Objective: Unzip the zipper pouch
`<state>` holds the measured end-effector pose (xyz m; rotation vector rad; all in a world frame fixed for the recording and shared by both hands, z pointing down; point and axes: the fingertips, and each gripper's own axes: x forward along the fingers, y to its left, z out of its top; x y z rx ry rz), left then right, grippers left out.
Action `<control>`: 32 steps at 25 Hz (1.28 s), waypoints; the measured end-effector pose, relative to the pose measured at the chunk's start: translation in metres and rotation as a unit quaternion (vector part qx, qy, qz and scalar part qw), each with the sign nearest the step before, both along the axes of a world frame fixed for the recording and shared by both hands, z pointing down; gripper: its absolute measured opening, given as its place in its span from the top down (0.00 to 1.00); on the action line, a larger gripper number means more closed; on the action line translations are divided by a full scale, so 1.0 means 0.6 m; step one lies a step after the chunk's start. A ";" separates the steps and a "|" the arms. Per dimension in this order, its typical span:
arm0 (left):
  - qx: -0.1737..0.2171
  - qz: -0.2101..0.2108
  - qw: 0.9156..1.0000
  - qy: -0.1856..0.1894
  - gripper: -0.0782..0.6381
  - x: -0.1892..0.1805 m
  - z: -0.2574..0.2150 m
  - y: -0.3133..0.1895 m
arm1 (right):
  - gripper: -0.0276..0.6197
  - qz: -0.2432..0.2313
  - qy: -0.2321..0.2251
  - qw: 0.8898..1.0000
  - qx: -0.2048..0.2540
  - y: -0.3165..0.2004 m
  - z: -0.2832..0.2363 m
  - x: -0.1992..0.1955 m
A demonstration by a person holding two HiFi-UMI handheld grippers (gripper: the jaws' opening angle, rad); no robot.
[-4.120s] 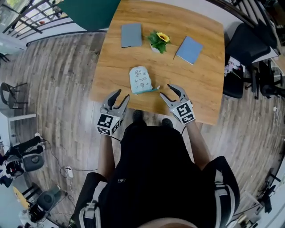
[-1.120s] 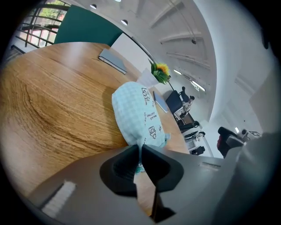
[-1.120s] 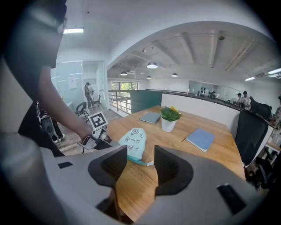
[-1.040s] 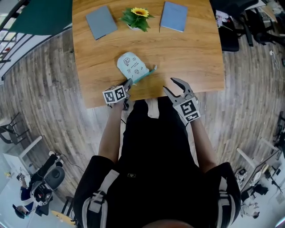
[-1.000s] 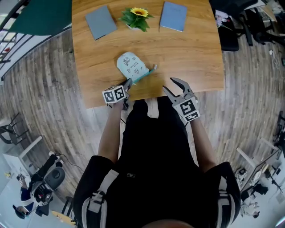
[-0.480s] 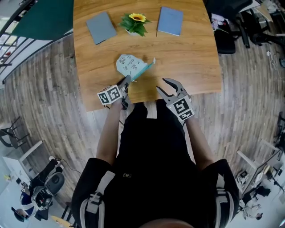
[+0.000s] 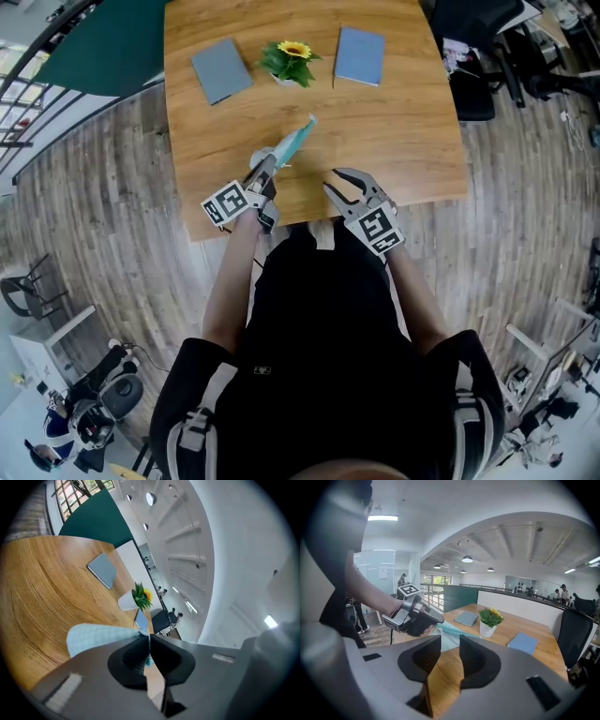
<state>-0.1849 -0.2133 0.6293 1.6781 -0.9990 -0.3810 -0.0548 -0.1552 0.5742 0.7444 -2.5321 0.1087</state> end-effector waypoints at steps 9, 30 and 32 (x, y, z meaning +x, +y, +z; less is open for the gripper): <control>0.024 -0.005 0.999 0.022 0.88 -0.016 -0.059 0.027 | 0.79 -0.029 -0.007 0.999 0.012 0.008 -0.014 -0.055; 0.093 0.011 0.995 0.042 0.88 -0.019 -0.190 0.078 | 0.88 -0.075 -0.051 0.995 0.045 0.043 -0.075 -0.139; 0.090 0.013 0.995 0.040 0.88 -0.019 -0.190 0.083 | 0.87 -0.077 -0.054 0.994 0.047 0.044 -0.074 -0.145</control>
